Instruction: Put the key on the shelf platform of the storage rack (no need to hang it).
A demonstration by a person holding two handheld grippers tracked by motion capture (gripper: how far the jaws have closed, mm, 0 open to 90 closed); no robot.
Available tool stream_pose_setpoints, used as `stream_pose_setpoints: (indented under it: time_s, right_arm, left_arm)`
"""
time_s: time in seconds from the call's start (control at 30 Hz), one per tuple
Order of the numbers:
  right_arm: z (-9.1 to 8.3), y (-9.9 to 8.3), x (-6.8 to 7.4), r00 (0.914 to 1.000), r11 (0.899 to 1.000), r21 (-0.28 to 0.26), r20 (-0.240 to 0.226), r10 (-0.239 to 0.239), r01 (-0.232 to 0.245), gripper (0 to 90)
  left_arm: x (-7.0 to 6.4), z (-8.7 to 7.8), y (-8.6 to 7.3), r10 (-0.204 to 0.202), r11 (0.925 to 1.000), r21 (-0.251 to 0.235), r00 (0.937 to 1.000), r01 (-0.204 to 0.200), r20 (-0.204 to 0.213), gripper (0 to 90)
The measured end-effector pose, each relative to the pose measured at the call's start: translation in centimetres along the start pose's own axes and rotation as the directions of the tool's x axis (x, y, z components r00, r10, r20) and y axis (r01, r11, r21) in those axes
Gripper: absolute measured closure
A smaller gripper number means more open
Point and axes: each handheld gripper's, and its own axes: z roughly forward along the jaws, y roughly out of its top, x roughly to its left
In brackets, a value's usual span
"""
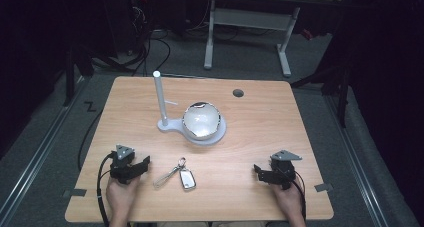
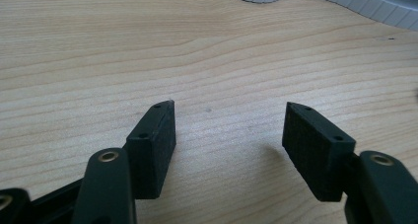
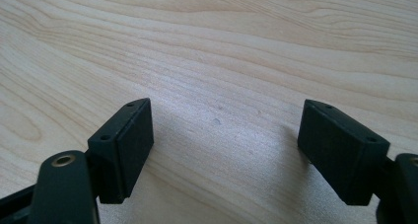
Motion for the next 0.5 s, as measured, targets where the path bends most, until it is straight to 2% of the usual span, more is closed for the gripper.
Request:
stream_pose_setpoints:
  time_s: [0.03,0.07,0.13,0.2,0.27,0.37,0.5]
  right_arm:
    - [0.00,0.00,0.00,1.0000,1.000,0.000,0.000,0.000,0.000,21.9]
    - [0.00,0.00,0.00,1.0000,1.000,0.000,0.000,0.000,0.000,21.8]
    - [0.00,0.00,0.00,1.0000,1.000,0.000,0.000,0.000,0.000,21.9]
    - [0.00,0.00,0.00,1.0000,1.000,0.000,0.000,0.000,0.000,21.8]
    - [0.00,0.00,0.00,1.0000,1.000,0.000,0.000,0.000,0.000,21.8]
    - [0.00,0.00,0.00,1.0000,1.000,0.000,0.000,0.000,0.000,21.9]
    - [0.00,0.00,0.00,1.0000,1.000,0.000,0.000,0.001,-0.001,21.9]
  left_arm:
    - [0.08,0.00,-0.03,0.016,0.9999,0.000,0.9999,-0.016,0.005,37.6]
    - [-0.09,-0.01,-0.13,-0.008,1.0000,-0.003,1.0000,0.007,-0.006,37.5]
    - [-0.16,-0.02,-0.23,-0.013,0.9999,-0.004,0.9998,0.013,-0.012,37.0]
    - [-0.18,0.01,-0.30,-0.010,0.9999,-0.011,0.9998,0.010,-0.017,36.9]
    - [-0.03,0.00,-0.30,0.016,0.9998,-0.008,0.9999,-0.016,-0.005,36.9]
    - [-0.13,0.01,-0.38,0.004,0.9999,-0.013,0.9999,-0.004,-0.013,36.9]
    - [-0.15,0.02,-0.61,0.016,0.9997,-0.017,0.9998,-0.016,-0.014,36.6]
